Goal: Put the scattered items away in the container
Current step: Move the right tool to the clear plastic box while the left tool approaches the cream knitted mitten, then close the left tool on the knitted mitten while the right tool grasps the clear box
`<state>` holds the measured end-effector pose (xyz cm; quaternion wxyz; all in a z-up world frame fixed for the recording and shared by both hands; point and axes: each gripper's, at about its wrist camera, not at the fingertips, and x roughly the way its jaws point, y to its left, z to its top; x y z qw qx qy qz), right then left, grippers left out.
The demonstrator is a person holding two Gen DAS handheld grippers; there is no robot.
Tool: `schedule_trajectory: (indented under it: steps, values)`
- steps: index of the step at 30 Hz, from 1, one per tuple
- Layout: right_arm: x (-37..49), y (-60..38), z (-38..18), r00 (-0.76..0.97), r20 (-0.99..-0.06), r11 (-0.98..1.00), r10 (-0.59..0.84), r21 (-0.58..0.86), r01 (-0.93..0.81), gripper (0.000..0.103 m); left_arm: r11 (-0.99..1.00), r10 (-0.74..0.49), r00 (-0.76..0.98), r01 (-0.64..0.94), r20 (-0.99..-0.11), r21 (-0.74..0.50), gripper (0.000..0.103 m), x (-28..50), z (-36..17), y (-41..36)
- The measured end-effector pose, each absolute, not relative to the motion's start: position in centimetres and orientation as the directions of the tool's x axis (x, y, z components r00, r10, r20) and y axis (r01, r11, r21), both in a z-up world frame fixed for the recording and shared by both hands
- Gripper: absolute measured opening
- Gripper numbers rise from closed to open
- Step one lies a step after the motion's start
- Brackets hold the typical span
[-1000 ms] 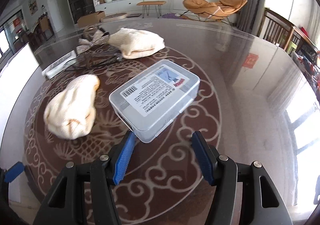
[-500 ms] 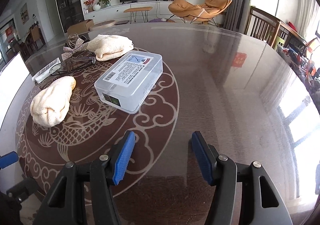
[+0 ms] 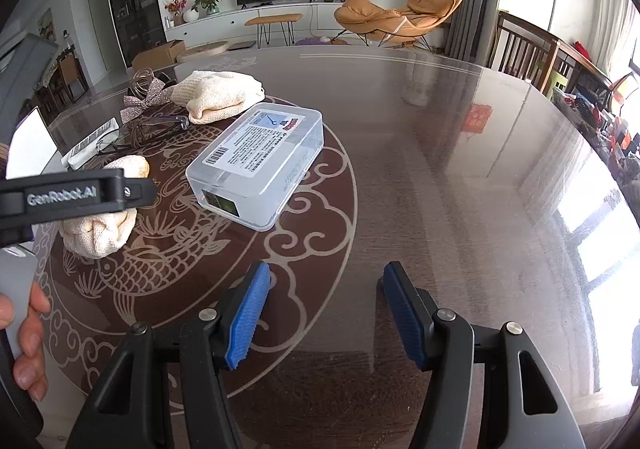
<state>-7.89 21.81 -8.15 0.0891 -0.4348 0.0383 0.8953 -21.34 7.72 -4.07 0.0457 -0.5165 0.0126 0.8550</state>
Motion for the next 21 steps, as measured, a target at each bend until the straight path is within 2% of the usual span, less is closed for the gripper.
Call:
schedule_trajectory:
  steps: [2, 9, 21]
  values:
    - [-7.9, 21.8, -8.2, -0.606, -0.786, -0.981, 0.127, -0.009, -0.193, 0.061, -0.994, 0.045, -0.486, -0.108, -0.873, 0.009, 0.103, -20.9, -4.3, 8.2]
    - [-7.9, 21.8, -8.2, -0.606, -0.785, -0.981, 0.126, -0.009, -0.193, 0.061, -0.989, 0.085, -0.567, -0.151, -0.819, 0.001, 0.103, -19.9, -4.8, 7.6]
    - [-7.9, 21.9, -8.2, -0.606, -0.785, -0.981, 0.125, -0.008, -0.192, 0.061, -0.992, 0.073, -0.574, -0.125, -0.815, -0.001, 0.103, -18.7, -5.0, 7.1]
